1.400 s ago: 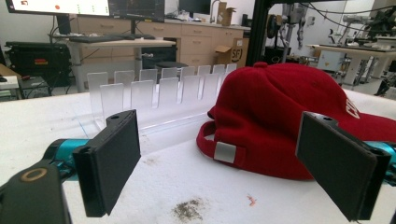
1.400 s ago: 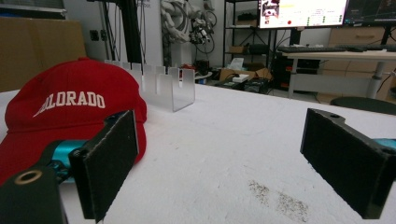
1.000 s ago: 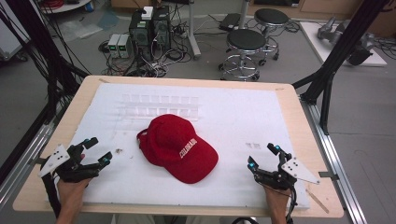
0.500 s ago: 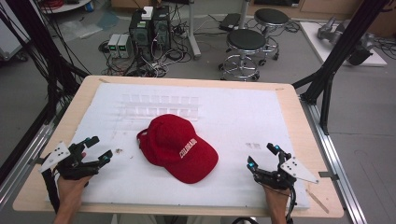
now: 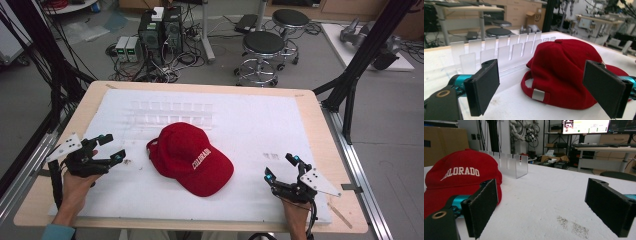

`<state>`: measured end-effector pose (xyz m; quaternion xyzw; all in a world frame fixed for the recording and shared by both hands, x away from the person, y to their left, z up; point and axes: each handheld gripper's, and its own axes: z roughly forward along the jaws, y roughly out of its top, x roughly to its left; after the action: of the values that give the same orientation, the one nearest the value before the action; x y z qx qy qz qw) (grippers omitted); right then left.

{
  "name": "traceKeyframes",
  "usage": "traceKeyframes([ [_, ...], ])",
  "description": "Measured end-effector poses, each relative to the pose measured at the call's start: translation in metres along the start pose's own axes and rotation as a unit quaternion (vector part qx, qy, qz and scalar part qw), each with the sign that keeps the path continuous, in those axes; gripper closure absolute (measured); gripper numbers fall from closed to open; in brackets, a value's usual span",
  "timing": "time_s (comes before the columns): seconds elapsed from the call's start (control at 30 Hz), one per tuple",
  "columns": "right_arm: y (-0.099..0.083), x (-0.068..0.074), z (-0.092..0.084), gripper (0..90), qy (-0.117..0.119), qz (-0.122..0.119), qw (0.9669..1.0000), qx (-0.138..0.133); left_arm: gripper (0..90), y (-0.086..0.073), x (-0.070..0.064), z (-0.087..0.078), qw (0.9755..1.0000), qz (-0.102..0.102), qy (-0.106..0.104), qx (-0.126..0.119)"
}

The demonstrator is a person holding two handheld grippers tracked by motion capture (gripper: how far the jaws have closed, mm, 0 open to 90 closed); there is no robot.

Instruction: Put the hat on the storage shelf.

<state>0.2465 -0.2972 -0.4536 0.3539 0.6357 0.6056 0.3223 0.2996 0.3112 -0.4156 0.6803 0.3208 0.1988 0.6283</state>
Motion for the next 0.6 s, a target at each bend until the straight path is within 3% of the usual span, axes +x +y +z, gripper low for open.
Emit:
traceKeyframes([
  [0.27,0.0,0.0,0.0,10.2,0.001,0.002,1.0,0.001,14.0,0.027,0.005,0.02,0.9987,0.01,-0.031,0.038],
  [0.4,0.0,-0.001,0.0,10.2,0.001,0.0,1.0,0.0,14.0,0.036,0.003,0.037,0.9957,0.026,-0.053,0.071],
  [0.6,0.0,-0.001,0.0,10.2,0.0,0.0,1.0,-0.001,14.0,0.045,0.001,0.056,0.994,0.028,-0.071,0.079],
])
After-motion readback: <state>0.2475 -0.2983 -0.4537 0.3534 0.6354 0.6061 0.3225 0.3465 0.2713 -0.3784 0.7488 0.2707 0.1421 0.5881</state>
